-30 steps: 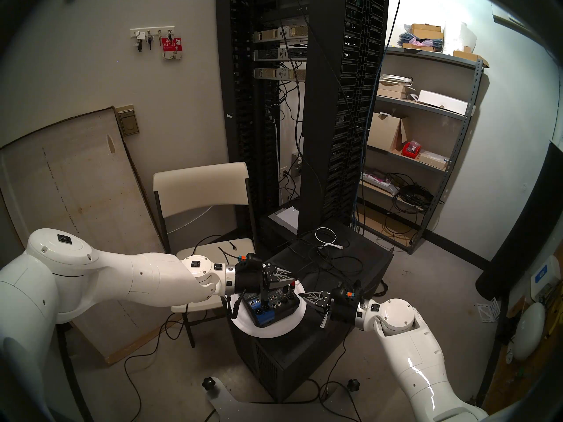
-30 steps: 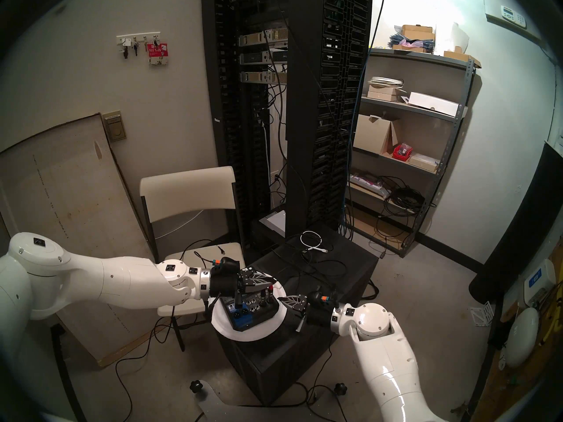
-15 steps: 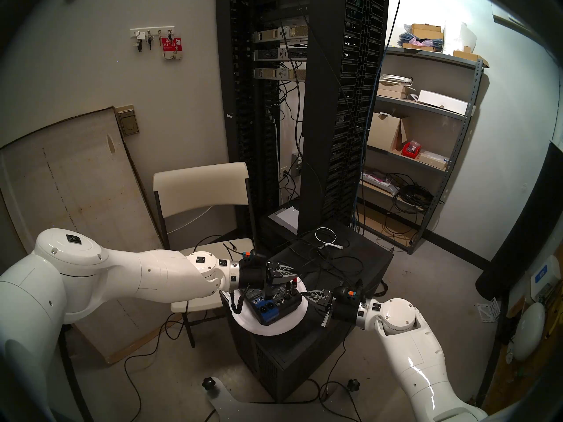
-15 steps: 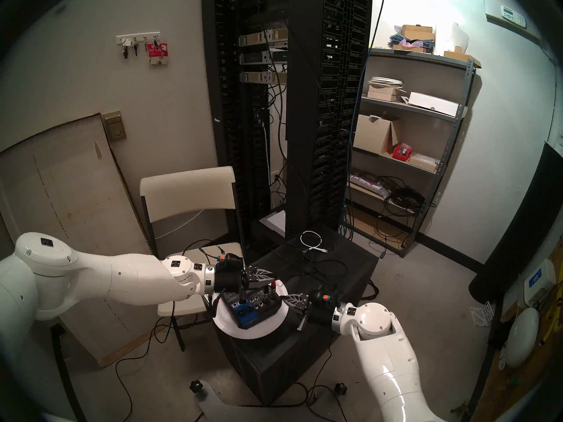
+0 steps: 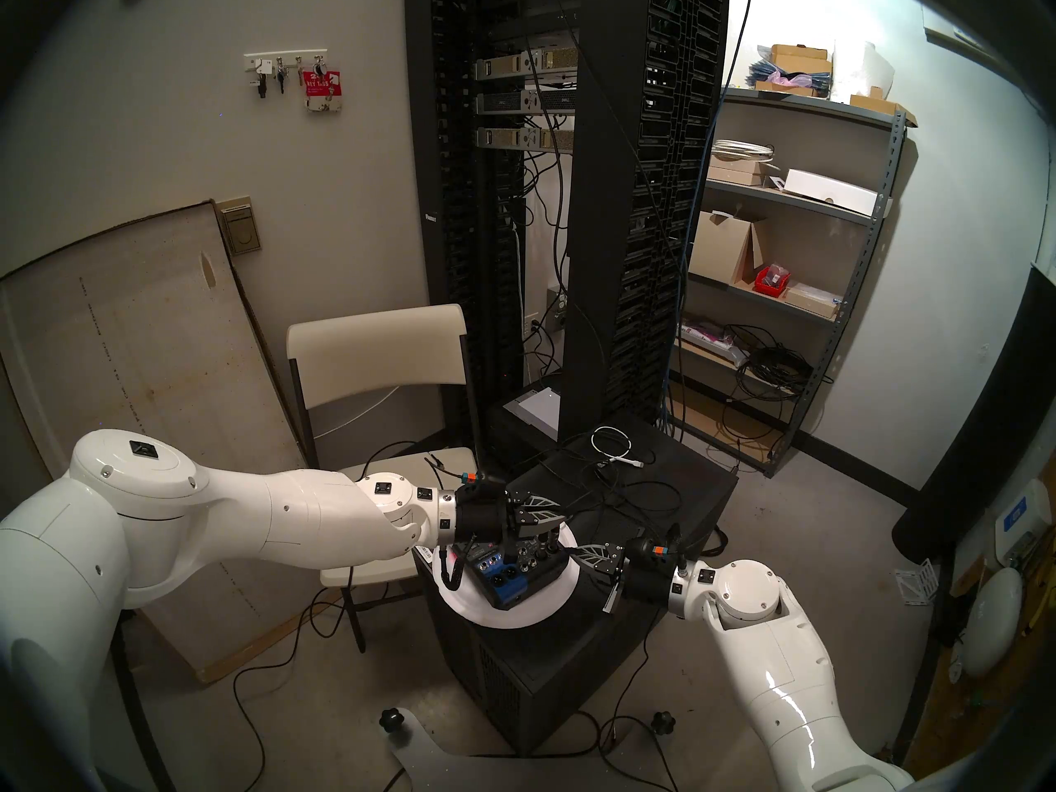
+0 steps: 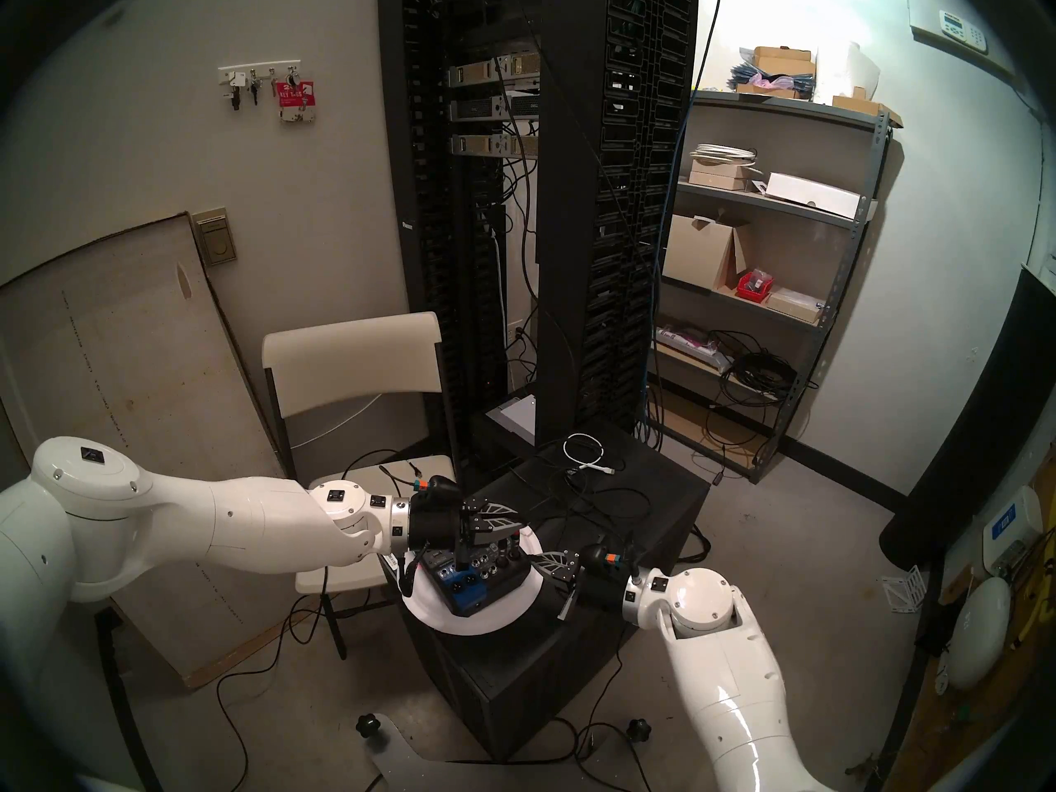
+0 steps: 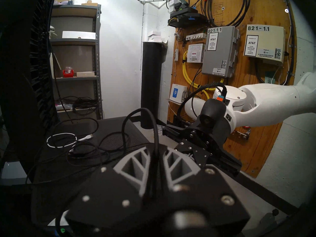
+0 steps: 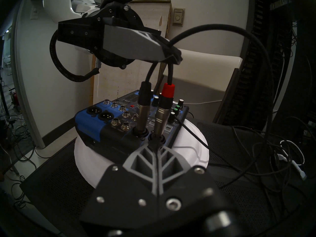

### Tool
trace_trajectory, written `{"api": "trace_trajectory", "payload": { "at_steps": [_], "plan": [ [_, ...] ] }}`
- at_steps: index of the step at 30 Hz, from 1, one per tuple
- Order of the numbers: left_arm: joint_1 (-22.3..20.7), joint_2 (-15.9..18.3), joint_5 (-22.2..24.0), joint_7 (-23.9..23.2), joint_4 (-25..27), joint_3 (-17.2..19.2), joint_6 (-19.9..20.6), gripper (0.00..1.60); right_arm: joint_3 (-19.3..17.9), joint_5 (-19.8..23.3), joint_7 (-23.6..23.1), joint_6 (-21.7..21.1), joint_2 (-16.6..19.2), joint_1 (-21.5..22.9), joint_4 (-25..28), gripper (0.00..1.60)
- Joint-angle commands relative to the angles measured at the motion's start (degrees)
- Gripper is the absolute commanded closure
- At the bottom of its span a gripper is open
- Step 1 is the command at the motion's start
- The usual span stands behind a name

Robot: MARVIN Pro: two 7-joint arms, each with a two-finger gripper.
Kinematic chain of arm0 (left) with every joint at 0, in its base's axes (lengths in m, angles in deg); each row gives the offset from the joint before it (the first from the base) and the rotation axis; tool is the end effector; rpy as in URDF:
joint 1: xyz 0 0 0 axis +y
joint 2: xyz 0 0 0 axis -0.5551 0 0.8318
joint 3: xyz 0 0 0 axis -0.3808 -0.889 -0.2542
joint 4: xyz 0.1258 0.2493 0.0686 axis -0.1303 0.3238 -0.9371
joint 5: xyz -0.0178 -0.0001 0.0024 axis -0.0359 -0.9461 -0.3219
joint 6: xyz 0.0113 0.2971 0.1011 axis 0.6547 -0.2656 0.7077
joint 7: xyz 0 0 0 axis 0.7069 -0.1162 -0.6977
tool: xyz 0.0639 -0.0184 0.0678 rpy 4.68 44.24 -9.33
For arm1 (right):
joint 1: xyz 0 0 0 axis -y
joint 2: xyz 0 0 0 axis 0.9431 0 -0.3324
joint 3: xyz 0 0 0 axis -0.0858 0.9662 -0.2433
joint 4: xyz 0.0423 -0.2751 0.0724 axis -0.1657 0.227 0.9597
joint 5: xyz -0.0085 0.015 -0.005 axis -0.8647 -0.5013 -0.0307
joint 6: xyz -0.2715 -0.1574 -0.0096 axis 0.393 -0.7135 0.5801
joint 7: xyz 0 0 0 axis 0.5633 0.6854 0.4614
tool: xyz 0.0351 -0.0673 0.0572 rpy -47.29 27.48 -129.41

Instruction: Insert aux cable

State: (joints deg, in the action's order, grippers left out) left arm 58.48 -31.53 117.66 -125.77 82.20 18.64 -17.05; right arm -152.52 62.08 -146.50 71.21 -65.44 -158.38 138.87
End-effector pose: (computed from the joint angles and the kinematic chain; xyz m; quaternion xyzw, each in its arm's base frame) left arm 0.4360 -0.0772 -0.3468 0.6008 -0.4611 0.4884 0.4335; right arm 0.3754 0.0060 -0.4059 -0.6711 -0.4354 -0.5438 0.2537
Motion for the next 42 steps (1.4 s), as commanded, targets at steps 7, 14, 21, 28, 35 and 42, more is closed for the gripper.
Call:
{"api": "trace_trajectory", "payload": {
  "at_steps": [7, 14, 21, 28, 35, 42],
  "plan": [
    [-1.56, 3.87, -0.80, 2.10, 5.18, -0.09, -0.98, 0.31, -0.10, 0.31, -0.33, 0.29, -0.26, 0.54, 0.73, 1.60],
    [-2.36, 7.54, -1.75, 3.06, 9.07, -0.41, -1.66, 0.00, -0.25, 0.11, -0.25, 0.17, -0.40, 0.50, 0.81, 1.60],
    [-3.05, 11.07, -3.11, 5.21, 13.55, -0.44, -2.45, 0.00, -0.86, 0.04, -0.03, 0.04, -0.30, 0.49, 0.85, 1.60],
    [-3.89, 15.50, -3.81, 6.93, 17.68, 0.00, -4.01, 0.00, -2.79, 0.67, -0.33, 0.07, 0.51, 0.57, 1.27, 1.60],
    [-4.69, 19.23, -4.28, 8.79, 20.58, 0.52, -5.24, 0.00, -4.91, 1.32, -0.41, -0.19, 1.10, 0.22, 2.72, 1.60],
    [-5.47, 22.37, -3.79, 10.57, 21.96, 1.74, -6.87, 0.00, -6.43, 1.74, -0.56, -0.22, 1.48, -0.11, 3.63, 1.60]
  ]
}}
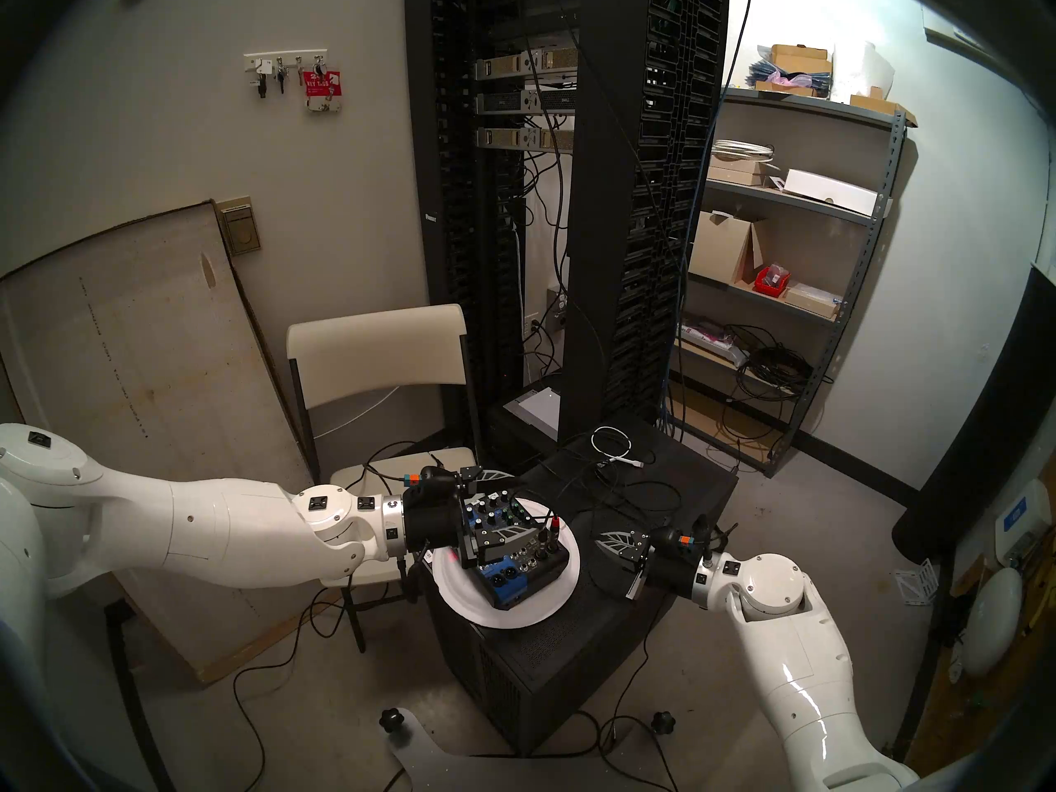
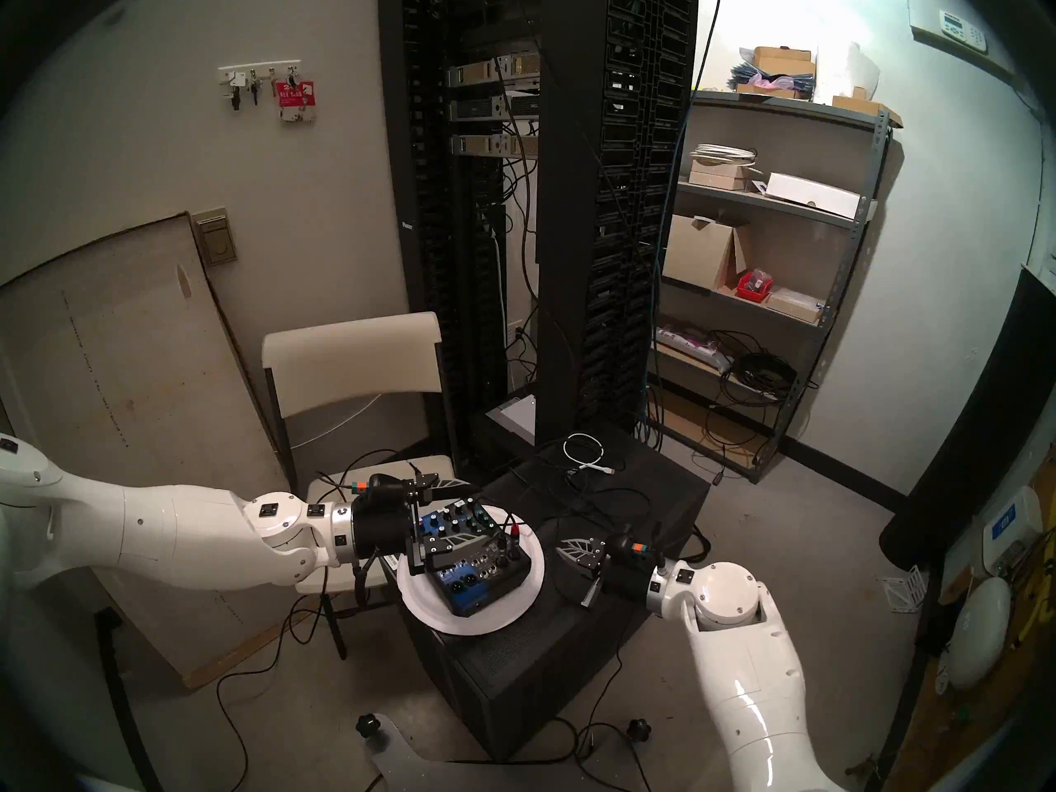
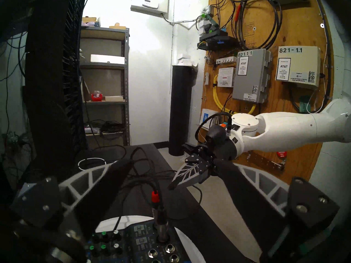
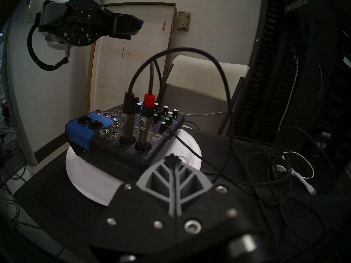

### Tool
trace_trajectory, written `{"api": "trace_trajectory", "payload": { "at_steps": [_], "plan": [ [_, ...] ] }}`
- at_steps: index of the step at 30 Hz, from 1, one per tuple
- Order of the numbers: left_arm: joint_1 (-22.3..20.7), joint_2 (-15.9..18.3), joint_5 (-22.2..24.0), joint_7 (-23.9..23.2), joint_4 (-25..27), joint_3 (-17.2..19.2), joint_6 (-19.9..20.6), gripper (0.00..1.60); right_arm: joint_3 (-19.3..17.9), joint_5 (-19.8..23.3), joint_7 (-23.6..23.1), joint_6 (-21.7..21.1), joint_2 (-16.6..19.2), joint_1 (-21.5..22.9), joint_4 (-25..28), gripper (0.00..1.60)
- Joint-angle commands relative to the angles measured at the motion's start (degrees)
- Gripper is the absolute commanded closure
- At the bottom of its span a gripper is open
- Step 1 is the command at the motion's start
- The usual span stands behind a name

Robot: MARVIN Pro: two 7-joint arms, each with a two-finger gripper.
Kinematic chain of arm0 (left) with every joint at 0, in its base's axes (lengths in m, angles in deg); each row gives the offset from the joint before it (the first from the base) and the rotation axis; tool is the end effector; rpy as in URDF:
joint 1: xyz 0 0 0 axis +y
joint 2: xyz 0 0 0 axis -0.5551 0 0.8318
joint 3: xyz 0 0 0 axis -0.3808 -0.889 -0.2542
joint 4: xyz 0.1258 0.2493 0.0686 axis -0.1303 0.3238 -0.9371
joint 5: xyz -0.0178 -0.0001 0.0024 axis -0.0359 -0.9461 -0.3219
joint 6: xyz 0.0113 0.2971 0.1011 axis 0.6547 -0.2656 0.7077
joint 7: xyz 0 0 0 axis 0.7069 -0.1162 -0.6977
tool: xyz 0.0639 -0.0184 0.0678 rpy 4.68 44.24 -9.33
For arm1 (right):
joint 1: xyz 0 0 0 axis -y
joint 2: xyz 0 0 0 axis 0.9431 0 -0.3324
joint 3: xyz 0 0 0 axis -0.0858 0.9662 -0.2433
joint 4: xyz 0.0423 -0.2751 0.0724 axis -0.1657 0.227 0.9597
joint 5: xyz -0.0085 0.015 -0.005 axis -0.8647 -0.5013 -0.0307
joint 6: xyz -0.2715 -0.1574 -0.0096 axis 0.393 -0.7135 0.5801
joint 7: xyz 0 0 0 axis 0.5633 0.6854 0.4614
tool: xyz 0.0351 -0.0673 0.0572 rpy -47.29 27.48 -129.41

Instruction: Insert aux cable

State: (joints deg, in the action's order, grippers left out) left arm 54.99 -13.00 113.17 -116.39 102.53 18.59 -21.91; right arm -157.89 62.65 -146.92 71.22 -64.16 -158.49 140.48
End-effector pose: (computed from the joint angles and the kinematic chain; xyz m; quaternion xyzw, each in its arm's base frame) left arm 0.3972 -0.0123 -0.3026 0.6007 -0.4043 0.5557 0.4085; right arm 0.3826 -0.0348 -0.3897 -0.6786 -0.4152 -0.5653 0.2181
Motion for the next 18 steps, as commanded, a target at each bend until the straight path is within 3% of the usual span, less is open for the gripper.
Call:
{"api": "trace_trajectory", "payload": {
  "at_steps": [1, 18],
  "plan": [
    [-2.22, 4.31, 0.64, 1.27, 1.89, 1.88, -2.08, 0.00, -1.34, 1.25, -0.17, -0.30, 0.26, -0.10, 2.31, 1.60],
    [-2.68, 6.04, 0.30, 2.59, 3.05, 1.89, -2.08, 0.00, -2.95, 1.36, -0.82, -1.28, 0.10, -0.74, 4.21, 1.60]
  ]
}}
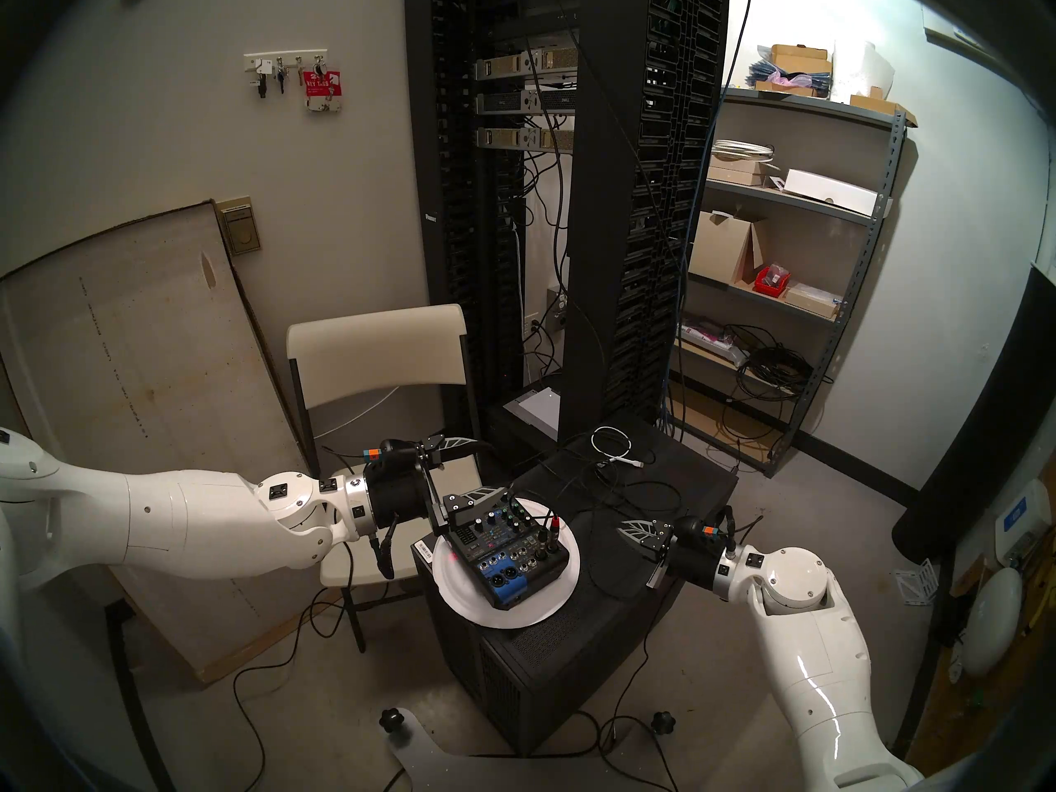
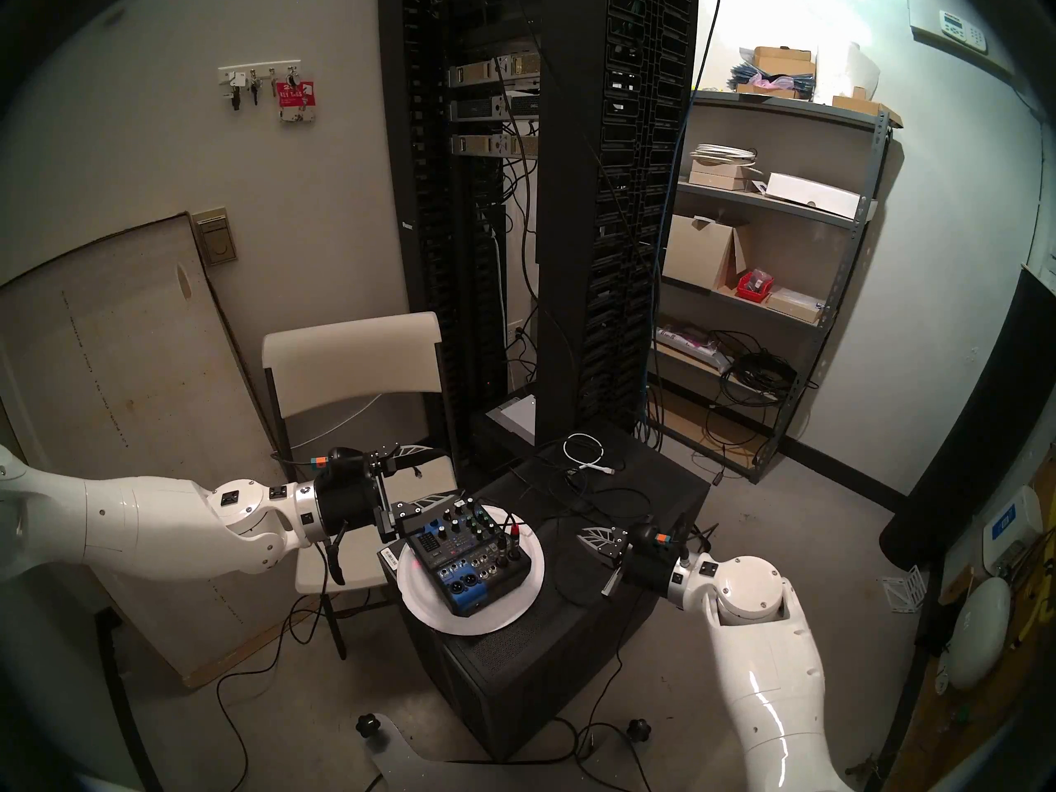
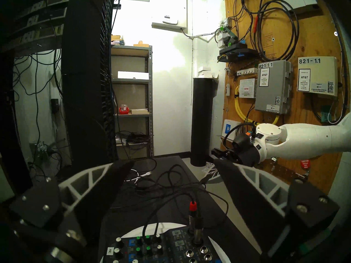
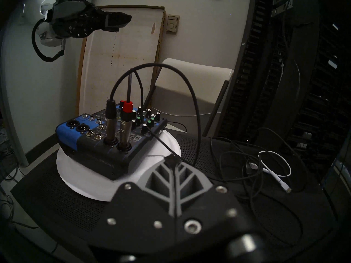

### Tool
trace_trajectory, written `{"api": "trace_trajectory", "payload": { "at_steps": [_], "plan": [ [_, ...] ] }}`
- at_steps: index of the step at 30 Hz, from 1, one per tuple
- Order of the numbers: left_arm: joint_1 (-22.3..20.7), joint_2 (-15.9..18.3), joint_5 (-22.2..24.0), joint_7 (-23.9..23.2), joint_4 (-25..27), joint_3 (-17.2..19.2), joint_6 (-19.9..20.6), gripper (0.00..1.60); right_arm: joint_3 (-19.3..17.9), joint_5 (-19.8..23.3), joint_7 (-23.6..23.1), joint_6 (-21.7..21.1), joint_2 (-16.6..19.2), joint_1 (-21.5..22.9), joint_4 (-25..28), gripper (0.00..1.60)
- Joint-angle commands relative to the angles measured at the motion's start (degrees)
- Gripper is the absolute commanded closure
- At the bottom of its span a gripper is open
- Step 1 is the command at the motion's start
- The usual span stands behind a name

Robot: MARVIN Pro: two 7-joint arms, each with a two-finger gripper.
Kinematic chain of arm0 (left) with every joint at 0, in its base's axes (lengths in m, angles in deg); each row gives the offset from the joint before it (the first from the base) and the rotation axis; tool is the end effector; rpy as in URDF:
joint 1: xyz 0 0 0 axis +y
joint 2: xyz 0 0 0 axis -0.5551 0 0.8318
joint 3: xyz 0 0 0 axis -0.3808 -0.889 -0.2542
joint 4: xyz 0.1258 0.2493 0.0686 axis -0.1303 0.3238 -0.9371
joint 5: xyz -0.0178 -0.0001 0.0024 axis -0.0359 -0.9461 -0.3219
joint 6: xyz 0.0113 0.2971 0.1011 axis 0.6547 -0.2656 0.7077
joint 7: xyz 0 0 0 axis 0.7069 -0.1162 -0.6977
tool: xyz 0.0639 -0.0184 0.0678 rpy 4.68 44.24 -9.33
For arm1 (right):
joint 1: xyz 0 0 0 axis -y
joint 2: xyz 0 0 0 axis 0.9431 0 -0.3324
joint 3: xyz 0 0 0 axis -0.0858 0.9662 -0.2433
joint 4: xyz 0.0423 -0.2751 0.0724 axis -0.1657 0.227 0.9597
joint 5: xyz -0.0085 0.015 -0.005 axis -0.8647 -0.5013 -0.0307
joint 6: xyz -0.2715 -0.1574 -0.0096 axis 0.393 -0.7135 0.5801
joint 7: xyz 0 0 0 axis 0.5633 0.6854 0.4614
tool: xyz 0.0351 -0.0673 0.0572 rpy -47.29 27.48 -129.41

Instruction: Insert aux cable

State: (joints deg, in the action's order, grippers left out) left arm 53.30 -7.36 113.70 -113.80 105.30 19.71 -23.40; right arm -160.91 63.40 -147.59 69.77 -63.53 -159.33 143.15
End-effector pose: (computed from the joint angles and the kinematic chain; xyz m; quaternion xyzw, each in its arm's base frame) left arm 0.4041 0.0203 -0.2785 0.6030 -0.3720 0.5981 0.3746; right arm 0.3824 -0.0554 -0.3753 -0.6829 -0.4024 -0.5750 0.2026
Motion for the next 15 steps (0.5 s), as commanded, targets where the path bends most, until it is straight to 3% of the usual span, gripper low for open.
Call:
{"api": "trace_trajectory", "payload": {
  "at_steps": [1, 7, 8, 9, 15],
  "plan": [
    [-0.95, 0.37, -0.20, 0.05, 0.26, 0.77, -0.62, 0.00, 0.06, 0.58, -0.18, 0.19, -0.57, 0.10, 1.56, 1.60],
    [-0.82, 0.22, 0.12, -0.10, 0.10, 0.84, -0.71, 0.00, -0.34, 0.12, 0.71, -0.34, -1.22, -0.13, 2.17, 1.60],
    [-0.82, 0.22, 0.12, -0.09, 0.10, 0.84, -0.71, 0.00, -0.41, 0.12, 0.61, -0.46, -1.25, -0.09, 2.25, 1.14],
    [-0.83, 0.22, 0.12, -0.09, 0.10, 0.84, -0.71, 0.00, -0.45, 0.07, 0.60, -0.46, -1.29, -0.10, 2.27, 0.86],
    [-0.83, 0.21, 0.18, -0.16, 0.08, 0.82, -0.73, 0.00, -0.52, -0.05, 0.63, -0.52, -1.38, -0.13, 2.35, 0.86]
  ]
}}
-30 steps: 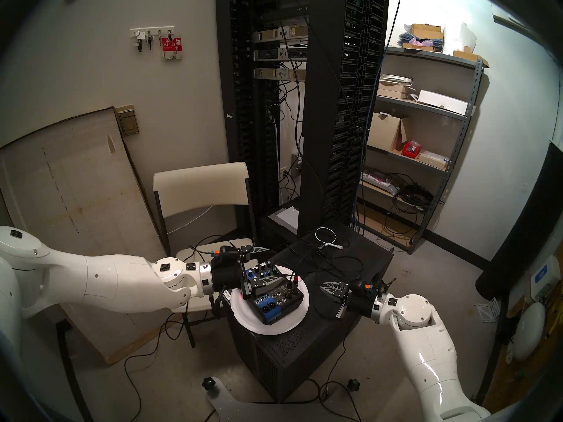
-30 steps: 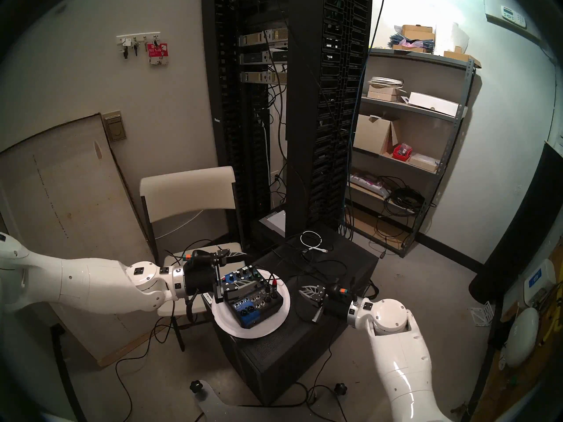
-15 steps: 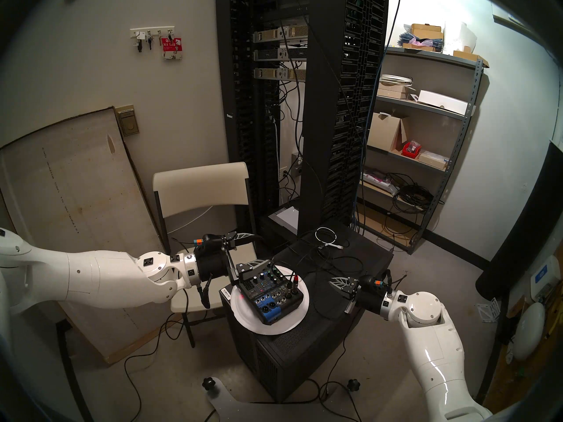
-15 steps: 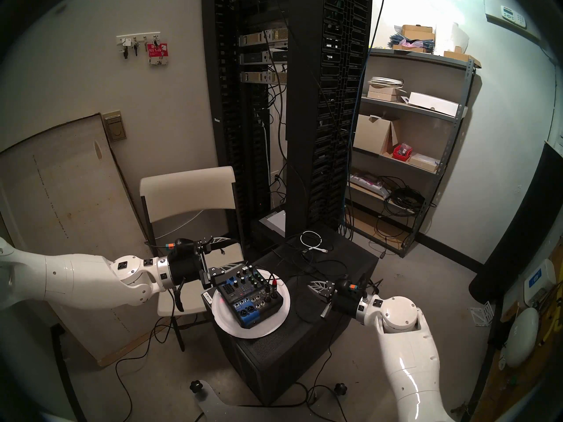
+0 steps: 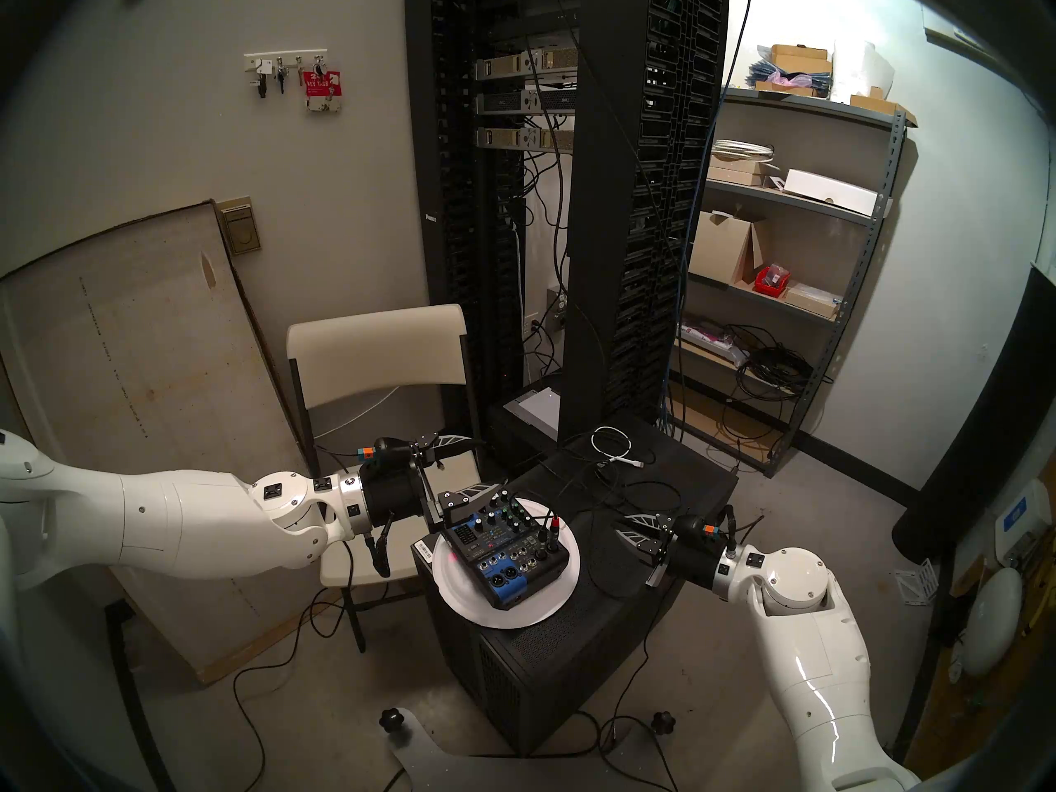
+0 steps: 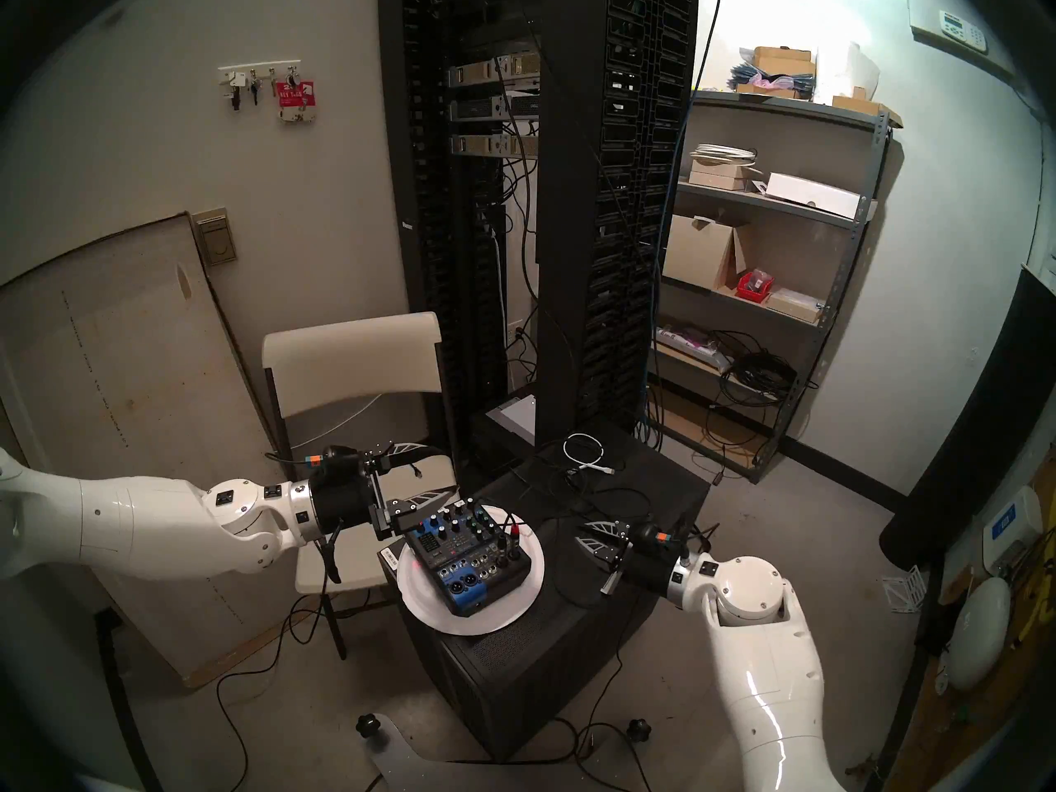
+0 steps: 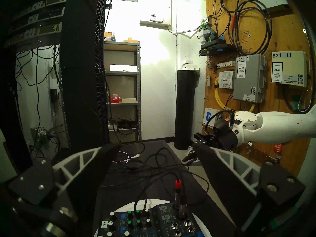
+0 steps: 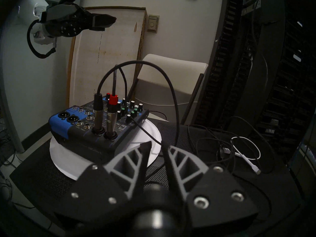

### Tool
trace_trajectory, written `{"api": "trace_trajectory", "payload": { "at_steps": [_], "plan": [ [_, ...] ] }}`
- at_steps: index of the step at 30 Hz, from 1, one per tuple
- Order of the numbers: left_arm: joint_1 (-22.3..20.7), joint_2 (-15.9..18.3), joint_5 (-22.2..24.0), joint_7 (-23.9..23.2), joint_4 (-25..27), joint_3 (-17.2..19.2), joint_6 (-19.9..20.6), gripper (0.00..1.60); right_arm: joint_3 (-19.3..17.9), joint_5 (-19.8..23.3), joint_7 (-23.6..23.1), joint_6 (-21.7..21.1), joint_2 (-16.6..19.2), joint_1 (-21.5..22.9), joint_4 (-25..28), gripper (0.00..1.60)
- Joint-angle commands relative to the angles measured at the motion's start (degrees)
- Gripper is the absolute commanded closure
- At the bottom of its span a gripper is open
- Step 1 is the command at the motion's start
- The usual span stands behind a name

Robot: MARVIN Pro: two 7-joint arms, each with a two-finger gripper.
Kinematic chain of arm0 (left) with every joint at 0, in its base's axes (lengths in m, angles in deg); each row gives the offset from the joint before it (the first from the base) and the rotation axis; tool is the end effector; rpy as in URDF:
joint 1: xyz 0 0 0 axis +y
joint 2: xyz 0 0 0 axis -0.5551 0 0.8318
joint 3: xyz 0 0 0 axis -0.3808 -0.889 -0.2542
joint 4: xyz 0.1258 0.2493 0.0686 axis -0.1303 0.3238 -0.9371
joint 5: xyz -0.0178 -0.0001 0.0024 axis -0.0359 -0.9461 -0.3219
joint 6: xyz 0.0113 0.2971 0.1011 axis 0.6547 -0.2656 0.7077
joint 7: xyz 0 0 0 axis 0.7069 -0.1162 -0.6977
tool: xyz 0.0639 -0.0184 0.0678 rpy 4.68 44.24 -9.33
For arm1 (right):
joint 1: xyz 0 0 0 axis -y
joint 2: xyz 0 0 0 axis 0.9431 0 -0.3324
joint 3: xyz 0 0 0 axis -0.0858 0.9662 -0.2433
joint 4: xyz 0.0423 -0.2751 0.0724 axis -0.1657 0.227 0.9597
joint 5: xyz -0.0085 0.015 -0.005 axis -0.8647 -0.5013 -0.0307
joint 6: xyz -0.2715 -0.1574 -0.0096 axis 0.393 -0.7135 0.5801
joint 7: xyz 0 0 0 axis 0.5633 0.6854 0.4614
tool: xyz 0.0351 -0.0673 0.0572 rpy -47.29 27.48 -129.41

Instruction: Insert aux cable

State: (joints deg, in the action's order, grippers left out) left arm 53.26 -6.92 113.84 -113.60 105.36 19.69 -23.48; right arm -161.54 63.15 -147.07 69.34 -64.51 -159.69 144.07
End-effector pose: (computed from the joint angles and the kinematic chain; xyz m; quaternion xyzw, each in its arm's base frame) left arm 0.4043 0.0238 -0.2780 0.6051 -0.3685 0.6003 0.3711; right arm 0.3823 -0.0528 -0.3728 -0.6835 -0.3938 -0.5812 0.2001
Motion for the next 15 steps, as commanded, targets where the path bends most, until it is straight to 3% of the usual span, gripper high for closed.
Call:
{"api": "trace_trajectory", "payload": {
  "at_steps": [1, 15],
  "plan": [
    [-0.79, -0.23, 0.05, -0.37, 0.02, 0.85, -0.65, 0.00, 0.10, 0.18, 0.12, -0.09, -0.41, 0.23, 1.43, 0.86],
    [-0.79, -0.25, 0.16, -0.53, -0.03, 0.85, -0.66, 0.00, -0.05, 0.00, 0.05, -0.12, -0.56, 0.23, 1.48, 0.86]
  ]
}}
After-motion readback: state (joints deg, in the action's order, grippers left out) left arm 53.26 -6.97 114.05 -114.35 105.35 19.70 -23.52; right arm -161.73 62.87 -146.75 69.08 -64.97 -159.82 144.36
